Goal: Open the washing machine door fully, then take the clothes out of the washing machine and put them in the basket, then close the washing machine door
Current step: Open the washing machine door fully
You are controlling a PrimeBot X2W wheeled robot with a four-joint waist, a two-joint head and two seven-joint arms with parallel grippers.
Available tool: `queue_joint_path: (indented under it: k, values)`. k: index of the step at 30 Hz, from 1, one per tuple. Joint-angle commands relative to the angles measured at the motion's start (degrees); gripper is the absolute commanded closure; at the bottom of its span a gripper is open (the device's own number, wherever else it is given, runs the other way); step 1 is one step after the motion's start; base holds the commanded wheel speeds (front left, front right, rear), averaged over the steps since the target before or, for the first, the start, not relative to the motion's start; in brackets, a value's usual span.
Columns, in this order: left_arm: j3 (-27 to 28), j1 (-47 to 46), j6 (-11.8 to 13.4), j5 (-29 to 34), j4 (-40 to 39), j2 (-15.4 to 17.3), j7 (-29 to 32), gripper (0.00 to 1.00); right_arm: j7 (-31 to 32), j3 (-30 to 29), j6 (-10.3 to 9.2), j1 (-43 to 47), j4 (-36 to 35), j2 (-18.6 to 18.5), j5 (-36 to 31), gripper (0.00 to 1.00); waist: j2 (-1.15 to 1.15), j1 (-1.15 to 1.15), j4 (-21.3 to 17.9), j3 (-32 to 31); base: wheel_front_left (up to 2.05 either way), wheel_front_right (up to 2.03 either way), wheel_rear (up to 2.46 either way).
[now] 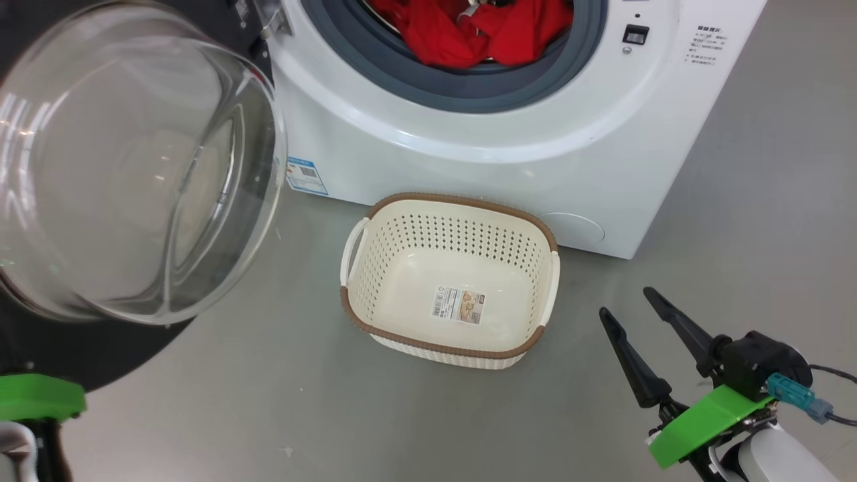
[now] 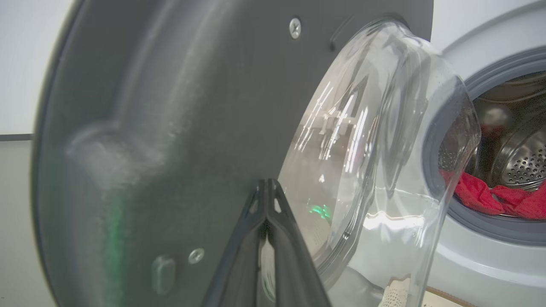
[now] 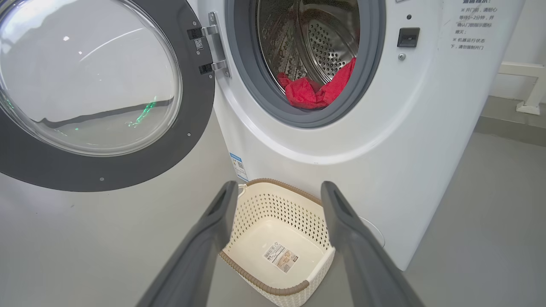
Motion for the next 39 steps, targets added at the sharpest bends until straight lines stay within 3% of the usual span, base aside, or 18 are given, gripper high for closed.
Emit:
queue_joint_path:
  k: [1, 28, 39]
  values:
    - [3.2, -2.2, 0.2, 0.7, -0.8, 4.1, -0.3, 1.0, -0.5, 1.1, 0.36, -1.9, -1.5, -0.9, -0.9, 0.0, 0.0, 0.0, -0.2, 0.5, 0.0, 0.0, 0.0]
    - [15.0, -12.2, -0.8, 6.2, 10.4, 10.6, -0.3, 1.0, -0.5, 2.0, 0.36, -4.4, -2.0, -1.3, -1.3, 0.0, 0.0, 0.0, -2.4, 5.0, 0.0, 0.0, 0.0]
    - [16.7, -12.2, -2.4, 6.8, 13.4, 10.5, -0.3, 1.0, -0.5, 2.3, 0.36, -4.2, -1.5, -0.7, -1.2, 0.0, 0.0, 0.0, -2.5, 3.4, 0.0, 0.0, 0.0]
